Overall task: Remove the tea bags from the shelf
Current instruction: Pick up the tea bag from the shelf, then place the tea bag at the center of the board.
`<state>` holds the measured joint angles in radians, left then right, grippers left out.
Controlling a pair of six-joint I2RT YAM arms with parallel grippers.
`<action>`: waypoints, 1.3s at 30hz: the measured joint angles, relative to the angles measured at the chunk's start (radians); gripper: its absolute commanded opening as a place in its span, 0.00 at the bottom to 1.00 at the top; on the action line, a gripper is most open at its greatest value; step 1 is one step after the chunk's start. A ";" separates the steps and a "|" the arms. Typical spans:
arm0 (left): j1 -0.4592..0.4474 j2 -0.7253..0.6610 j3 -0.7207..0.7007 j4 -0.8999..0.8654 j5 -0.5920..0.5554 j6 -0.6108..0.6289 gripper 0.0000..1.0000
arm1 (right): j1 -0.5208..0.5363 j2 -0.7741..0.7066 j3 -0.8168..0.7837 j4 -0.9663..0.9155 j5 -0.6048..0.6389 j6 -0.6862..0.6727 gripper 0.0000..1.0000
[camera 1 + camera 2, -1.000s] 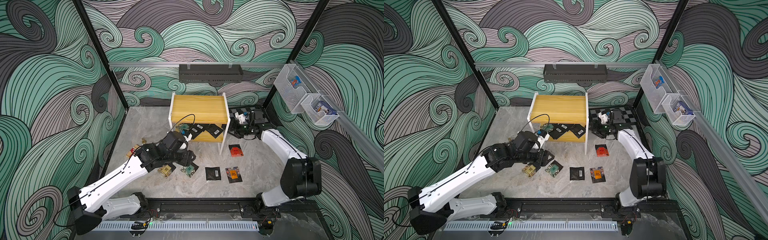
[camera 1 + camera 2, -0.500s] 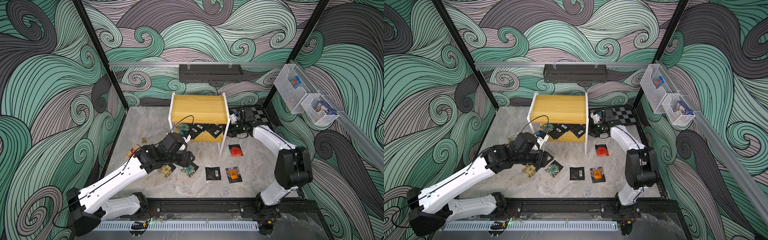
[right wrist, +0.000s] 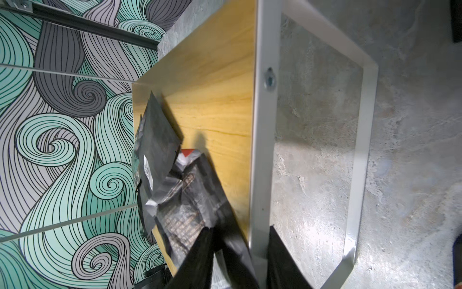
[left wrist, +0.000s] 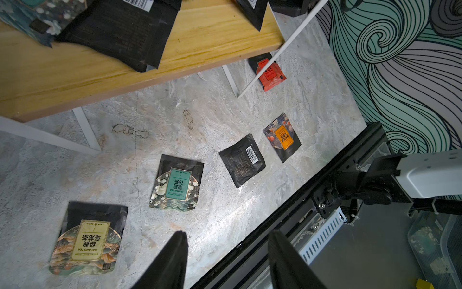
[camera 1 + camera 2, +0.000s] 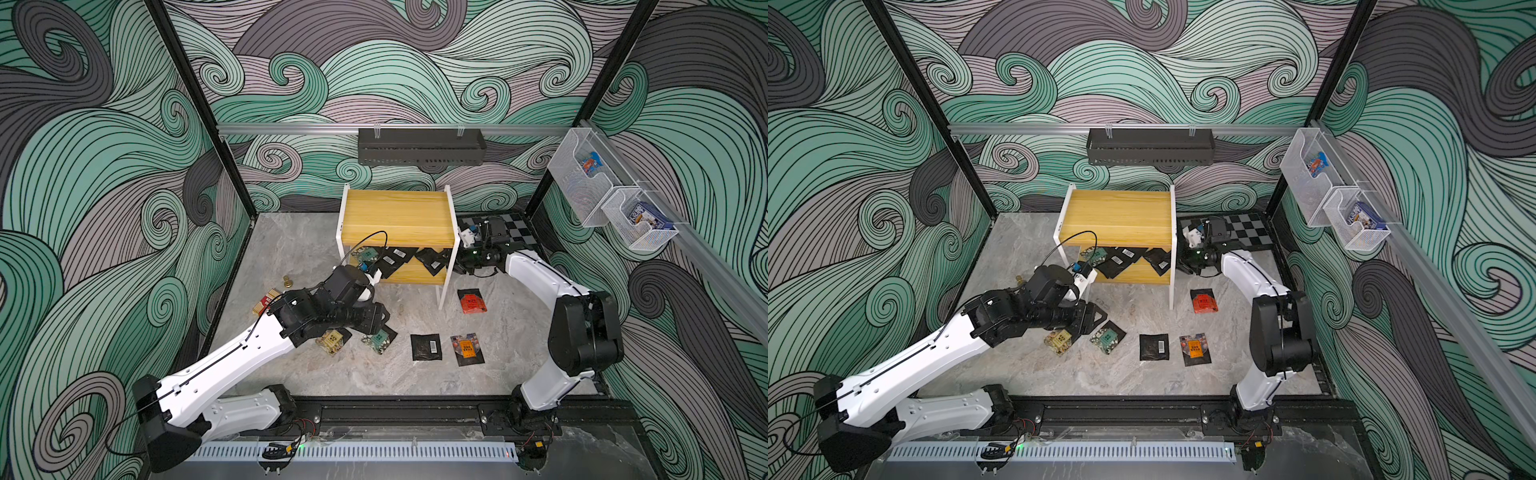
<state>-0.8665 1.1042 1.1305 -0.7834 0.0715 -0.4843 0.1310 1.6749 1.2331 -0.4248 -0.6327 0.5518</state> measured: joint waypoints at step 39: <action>0.000 -0.019 -0.009 0.006 0.005 0.006 0.55 | -0.438 -0.387 -0.317 0.003 0.150 0.085 0.00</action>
<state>-0.8661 1.0855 1.1213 -0.7769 0.0765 -0.4778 -0.3069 1.2881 0.9157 -0.4221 -0.4831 0.6365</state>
